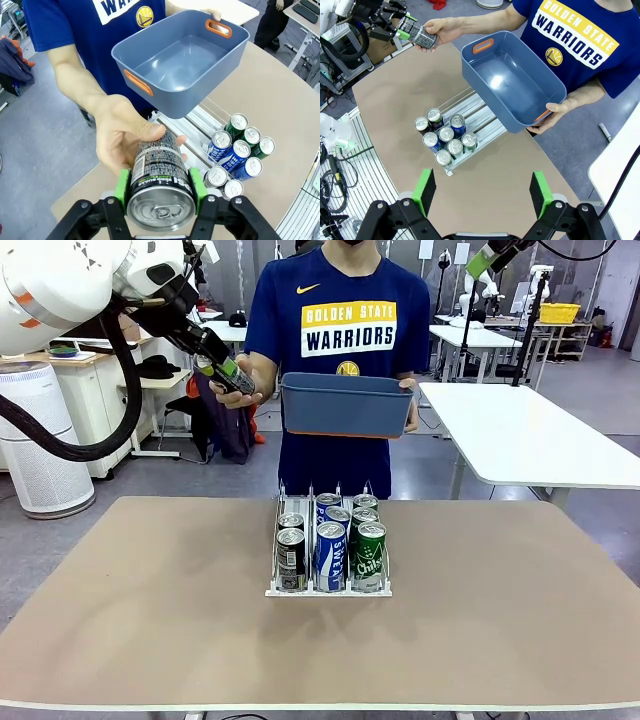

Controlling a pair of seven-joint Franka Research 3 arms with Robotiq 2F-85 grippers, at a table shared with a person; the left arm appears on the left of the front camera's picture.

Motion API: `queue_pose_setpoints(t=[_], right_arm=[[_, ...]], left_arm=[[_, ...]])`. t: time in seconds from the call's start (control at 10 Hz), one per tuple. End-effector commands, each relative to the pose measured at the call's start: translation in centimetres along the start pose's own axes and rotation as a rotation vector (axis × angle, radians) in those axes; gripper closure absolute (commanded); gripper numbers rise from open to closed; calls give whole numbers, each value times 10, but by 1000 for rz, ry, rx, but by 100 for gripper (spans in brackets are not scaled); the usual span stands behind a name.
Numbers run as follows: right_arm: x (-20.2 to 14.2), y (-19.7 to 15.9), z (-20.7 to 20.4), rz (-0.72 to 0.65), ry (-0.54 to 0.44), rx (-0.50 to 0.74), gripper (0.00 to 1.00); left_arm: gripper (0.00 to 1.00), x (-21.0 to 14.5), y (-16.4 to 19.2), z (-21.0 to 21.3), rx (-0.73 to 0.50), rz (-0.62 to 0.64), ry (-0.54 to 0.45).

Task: Fill the beverage cans into the dispenser.
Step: Place the picked Pepsi coke in the line of the Automatic Can Dispenser with the same cans.

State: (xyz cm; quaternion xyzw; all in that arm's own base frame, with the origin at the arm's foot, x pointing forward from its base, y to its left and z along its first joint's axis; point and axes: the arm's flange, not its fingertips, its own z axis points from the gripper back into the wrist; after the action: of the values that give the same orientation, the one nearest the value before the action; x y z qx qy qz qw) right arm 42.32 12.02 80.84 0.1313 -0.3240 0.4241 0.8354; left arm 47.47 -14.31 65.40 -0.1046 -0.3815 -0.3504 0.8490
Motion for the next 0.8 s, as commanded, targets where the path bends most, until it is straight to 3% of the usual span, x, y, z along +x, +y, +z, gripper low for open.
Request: queue_pose_setpoints(t=[0.0,0.7], right_arm=[[-1,1,0,1,-1,4,0],[-1,1,0,1,-1,4,0]], left_arm=[[87,-1,1,1,-4,-10,-2],[87,-1,1,1,-4,-10,-2]])
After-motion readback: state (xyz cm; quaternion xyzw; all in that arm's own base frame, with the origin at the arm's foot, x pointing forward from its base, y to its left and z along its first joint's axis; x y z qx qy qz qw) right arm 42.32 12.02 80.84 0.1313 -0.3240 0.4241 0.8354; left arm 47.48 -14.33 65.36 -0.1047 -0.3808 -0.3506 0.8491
